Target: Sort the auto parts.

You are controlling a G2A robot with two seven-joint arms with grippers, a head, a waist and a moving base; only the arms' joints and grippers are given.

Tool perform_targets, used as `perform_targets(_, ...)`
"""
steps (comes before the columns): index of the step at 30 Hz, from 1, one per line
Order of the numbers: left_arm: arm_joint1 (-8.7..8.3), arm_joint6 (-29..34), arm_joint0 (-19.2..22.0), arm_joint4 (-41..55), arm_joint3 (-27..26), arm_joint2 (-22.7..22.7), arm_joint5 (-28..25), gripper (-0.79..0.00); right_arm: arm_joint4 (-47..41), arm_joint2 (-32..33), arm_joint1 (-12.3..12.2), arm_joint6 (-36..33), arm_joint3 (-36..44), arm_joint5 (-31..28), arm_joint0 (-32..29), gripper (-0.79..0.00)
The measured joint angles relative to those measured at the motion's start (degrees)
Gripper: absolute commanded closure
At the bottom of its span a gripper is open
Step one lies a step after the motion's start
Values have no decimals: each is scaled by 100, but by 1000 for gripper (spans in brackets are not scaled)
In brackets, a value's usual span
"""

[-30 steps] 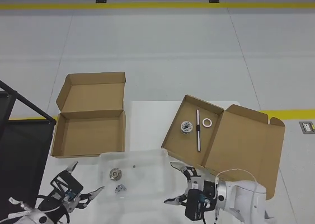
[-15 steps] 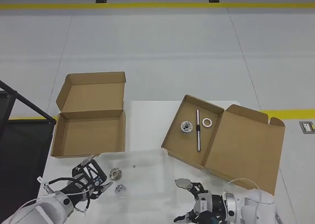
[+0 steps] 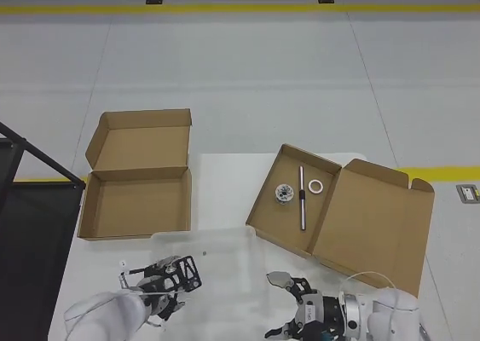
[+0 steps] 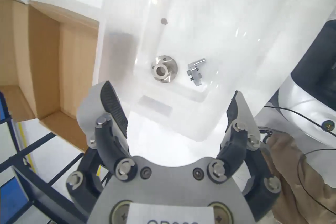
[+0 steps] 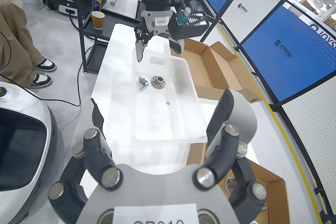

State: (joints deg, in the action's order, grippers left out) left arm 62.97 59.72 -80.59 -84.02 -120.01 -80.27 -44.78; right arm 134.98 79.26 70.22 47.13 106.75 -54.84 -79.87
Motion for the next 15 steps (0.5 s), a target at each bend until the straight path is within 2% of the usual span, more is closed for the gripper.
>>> perform_targets(4,-39,467,558,205,494,479,483,-773,0,0,0,0,0,0,0,-785)
perform_targets(5,-52,534,668,246,583,579,553,-748,0,0,0,0,0,0,0,-785)
perform_targets(8,-95,735,1027,473,873,839,753,-603,0,0,0,0,0,0,0,-785)
perform_targets(11,-150,896,1355,711,1176,1080,915,-573,0,0,0,0,0,0,0,-785)
perform_targets(14,-204,1000,1636,943,1454,1283,1021,-434,0,0,0,0,0,0,0,-785)
perform_targets(15,-220,1022,1712,1003,1534,1331,1042,-428,0,0,0,0,0,0,0,-785)
